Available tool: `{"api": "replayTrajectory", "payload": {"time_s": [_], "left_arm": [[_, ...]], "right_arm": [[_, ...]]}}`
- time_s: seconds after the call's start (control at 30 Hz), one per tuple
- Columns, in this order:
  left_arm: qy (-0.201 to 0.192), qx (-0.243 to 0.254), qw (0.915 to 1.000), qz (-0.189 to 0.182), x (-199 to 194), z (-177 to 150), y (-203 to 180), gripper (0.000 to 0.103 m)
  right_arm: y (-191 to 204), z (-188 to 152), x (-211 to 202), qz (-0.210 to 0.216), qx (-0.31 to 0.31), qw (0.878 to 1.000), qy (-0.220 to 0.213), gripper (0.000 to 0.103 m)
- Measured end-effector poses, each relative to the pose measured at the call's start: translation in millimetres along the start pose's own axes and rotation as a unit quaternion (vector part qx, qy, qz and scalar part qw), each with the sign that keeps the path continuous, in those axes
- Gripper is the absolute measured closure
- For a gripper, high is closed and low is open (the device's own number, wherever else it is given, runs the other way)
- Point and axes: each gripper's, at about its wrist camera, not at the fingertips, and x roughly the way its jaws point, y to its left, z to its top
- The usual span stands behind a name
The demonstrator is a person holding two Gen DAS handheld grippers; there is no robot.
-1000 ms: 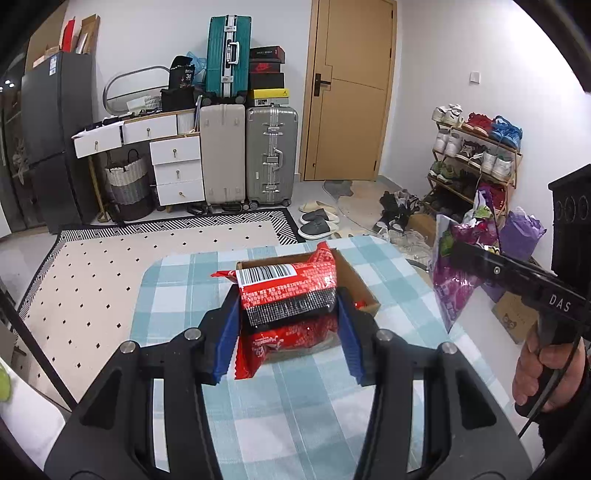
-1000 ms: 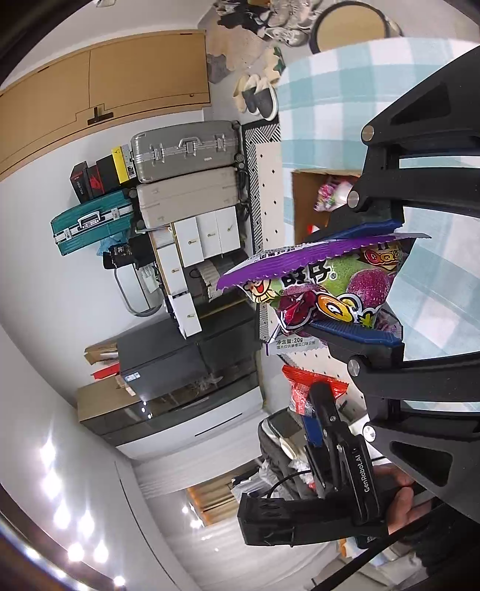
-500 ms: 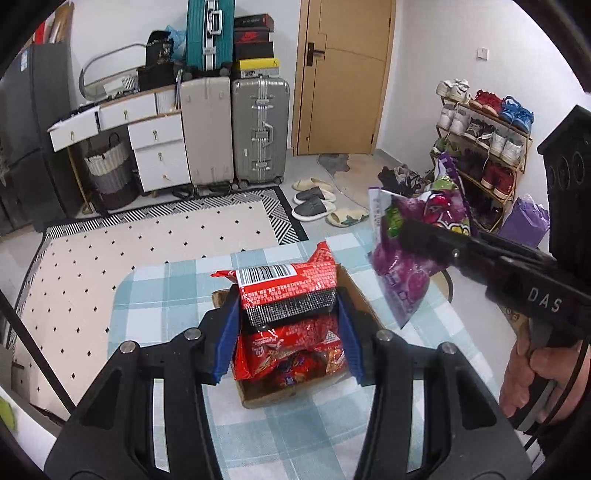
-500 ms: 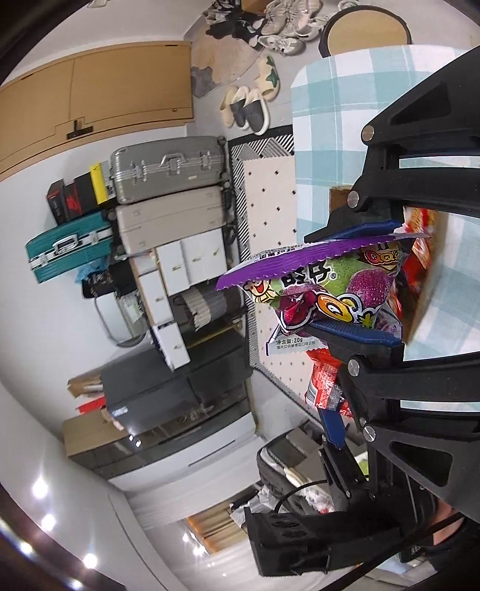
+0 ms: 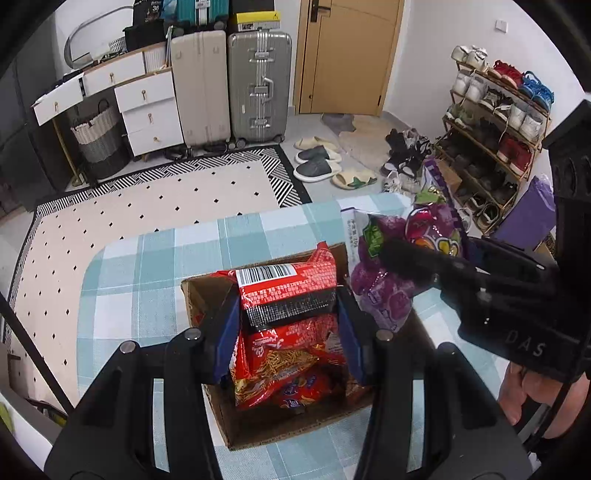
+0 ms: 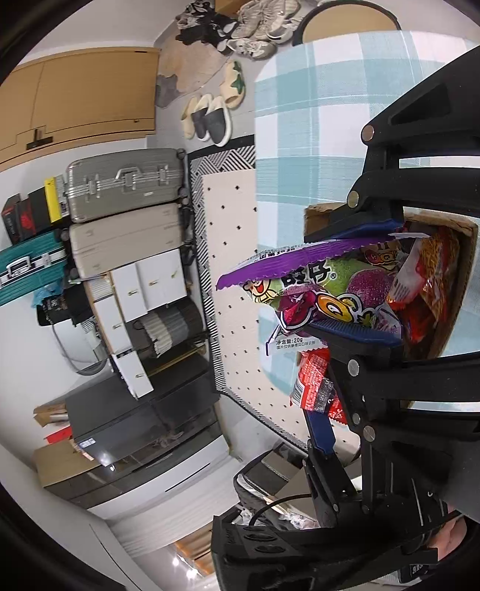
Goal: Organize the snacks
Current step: 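Carry the wafer pack and candy bag over the SF box with both grippers, then open both grippers to drop the packs into the box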
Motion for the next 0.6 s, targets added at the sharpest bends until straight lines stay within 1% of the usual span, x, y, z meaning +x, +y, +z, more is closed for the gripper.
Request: {"api": "replayTrajectory", "payload": {"time_s": [0.13,0.2,0.47,0.6], "left_arm": [[0.012,-0.004,0.9999,-0.001,27.2,-6.3,8.1,0.057],[0.016,0.0,0.9999,0.004,37.6,-8.8,9.6,0.057],[0.028,-0.001,0.9996,-0.002,64.0,-19.2,16.8,0.057],[0.031,-0.003,0.9995,-0.001,71.3,-20.2,19.2,0.057]], "right_arm": [[-6.0,-10.2,17.8,-0.005,-0.007,1.0,0.013,0.063],[-8.1,-13.3,24.8,-0.008,-0.013,1.0,0.019,0.063],[-16.7,-19.4,44.0,-0.016,-0.019,0.999,0.029,0.063],[-12.6,-20.9,47.8,-0.015,-0.024,0.999,0.033,0.063]]}}
